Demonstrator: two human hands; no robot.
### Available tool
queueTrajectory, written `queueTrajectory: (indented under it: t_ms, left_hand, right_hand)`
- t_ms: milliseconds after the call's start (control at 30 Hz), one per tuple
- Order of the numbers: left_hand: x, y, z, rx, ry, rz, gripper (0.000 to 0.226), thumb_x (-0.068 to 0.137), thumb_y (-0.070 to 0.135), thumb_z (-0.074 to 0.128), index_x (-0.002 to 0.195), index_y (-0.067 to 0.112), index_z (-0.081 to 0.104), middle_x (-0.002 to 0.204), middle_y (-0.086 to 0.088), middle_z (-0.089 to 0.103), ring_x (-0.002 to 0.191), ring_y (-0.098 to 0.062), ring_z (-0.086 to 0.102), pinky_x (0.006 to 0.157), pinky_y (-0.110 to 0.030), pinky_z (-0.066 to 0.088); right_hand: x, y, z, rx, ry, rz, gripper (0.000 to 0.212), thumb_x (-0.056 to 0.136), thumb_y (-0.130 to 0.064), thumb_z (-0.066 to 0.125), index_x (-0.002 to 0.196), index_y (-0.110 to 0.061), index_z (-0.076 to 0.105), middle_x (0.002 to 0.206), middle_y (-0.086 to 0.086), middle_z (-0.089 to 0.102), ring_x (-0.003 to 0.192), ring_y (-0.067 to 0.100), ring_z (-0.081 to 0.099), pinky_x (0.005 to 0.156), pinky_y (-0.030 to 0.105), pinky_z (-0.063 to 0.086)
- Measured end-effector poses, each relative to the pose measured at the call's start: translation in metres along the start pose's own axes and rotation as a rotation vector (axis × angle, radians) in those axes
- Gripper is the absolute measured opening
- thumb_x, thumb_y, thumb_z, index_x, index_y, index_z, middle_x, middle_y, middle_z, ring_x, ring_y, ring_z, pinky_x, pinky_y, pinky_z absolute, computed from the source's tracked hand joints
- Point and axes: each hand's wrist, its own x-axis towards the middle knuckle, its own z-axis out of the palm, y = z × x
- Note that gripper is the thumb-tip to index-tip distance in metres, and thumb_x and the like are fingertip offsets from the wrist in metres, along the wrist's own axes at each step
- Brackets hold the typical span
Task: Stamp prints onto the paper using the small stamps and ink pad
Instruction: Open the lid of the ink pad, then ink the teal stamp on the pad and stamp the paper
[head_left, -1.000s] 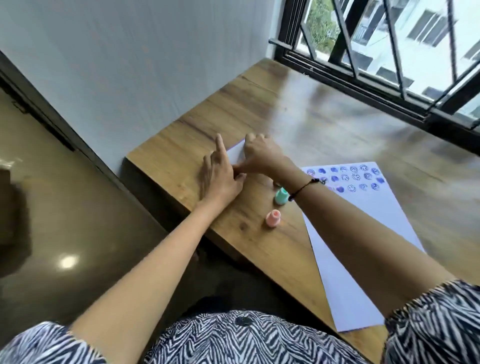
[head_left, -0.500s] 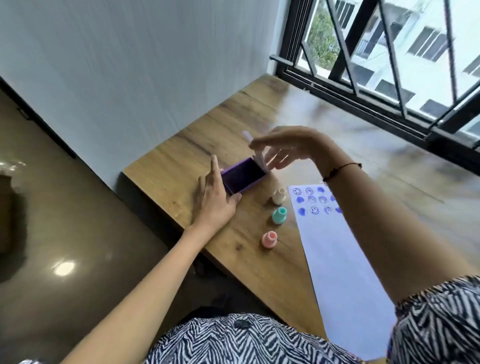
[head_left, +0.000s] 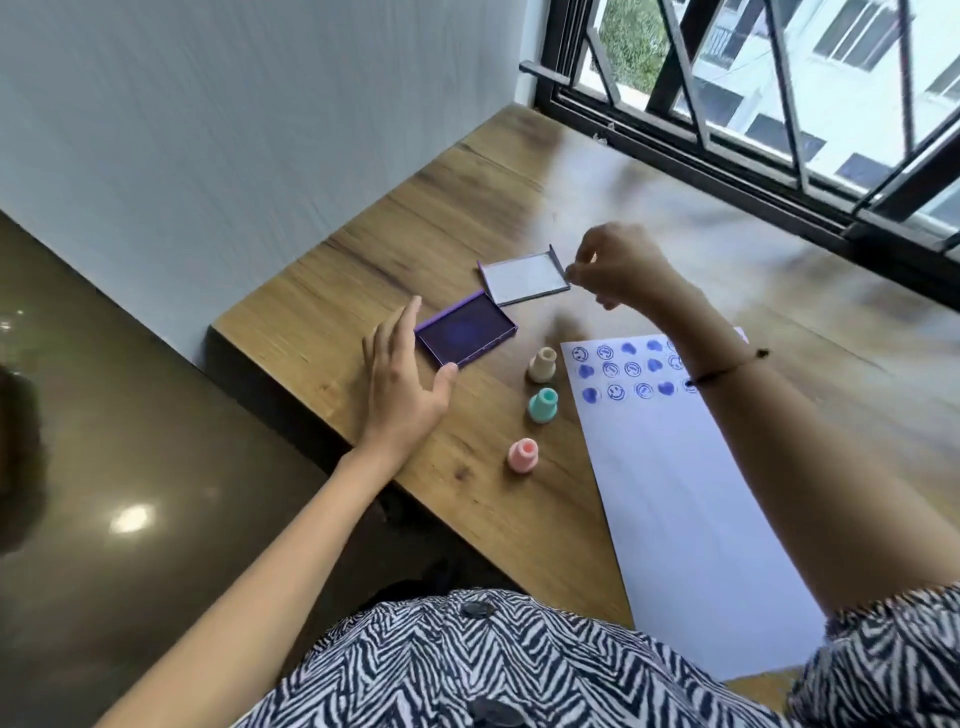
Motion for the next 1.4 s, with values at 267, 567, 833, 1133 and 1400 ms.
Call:
queueTrajectory:
  t_ms: [267,567,833,1133,1400]
  left_hand:
    - [-0.028,0.014,-0.002,-0.198,0.002,0.086,0.033,0.079,0.001,0.057,0.112,0.005,0.056,0.107,-0.014,0.057,0.084,-0.010,0.053,0.081,-0.005,0.040]
    - [-0.032,0.025,-0.001,-0.675,-0.266,-0.290,0.018,0.086,0.009,0.055,0.102,0.014,0.060,0.087,-0.007,0.064,0.064,-0.006,0.062,0.062,-0.019,0.051]
    - [-0.023,0.035,-0.017,-1.038,-0.305,-0.480,0.017,0.086,0.006,0.052,0.100,0.007,0.061,0.080,-0.007,0.062,0.066,-0.010,0.059,0.065,-0.017,0.051]
    - [-0.015,0.025,-0.026,-1.198,-0.176,-0.620,0.008,0.084,0.008,0.055,0.081,0.005,0.062,0.072,-0.008,0.059,0.060,-0.009,0.058,0.058,-0.014,0.049]
    - [-0.018,0.017,-0.017,-1.114,-0.086,-0.605,0.009,0.085,0.008,0.055,0.082,0.009,0.063,0.070,-0.007,0.060,0.061,-0.011,0.058,0.057,-0.015,0.051]
  right_hand:
    - [-0.101,-0.011,0.041,-0.096,-0.040,-0.151,0.032,0.079,-0.038,0.065,0.089,-0.008,0.061,0.087,0.017,0.066,0.084,0.034,0.058,0.064,0.034,0.041]
    - [-0.110,-0.018,0.061,0.168,0.202,-0.213,0.010,0.077,-0.010,0.060,0.086,-0.008,0.064,0.076,0.006,0.064,0.078,0.031,0.061,0.065,0.033,0.042]
    - [-0.101,-0.044,0.058,0.569,0.127,-0.146,0.015,0.076,-0.001,0.060,0.088,-0.006,0.068,0.073,0.014,0.065,0.069,0.030,0.063,0.067,0.036,0.051]
    - [-0.074,-0.053,0.055,0.459,0.140,-0.197,0.018,0.074,0.003,0.057,0.085,-0.007,0.068,0.068,0.009,0.061,0.060,0.024,0.055,0.055,0.024,0.042]
    - [-0.025,-0.076,0.074,-0.186,0.014,-0.469,0.017,0.079,0.001,0.051,0.093,0.004,0.061,0.101,0.021,0.063,0.086,0.033,0.058,0.063,0.035,0.040]
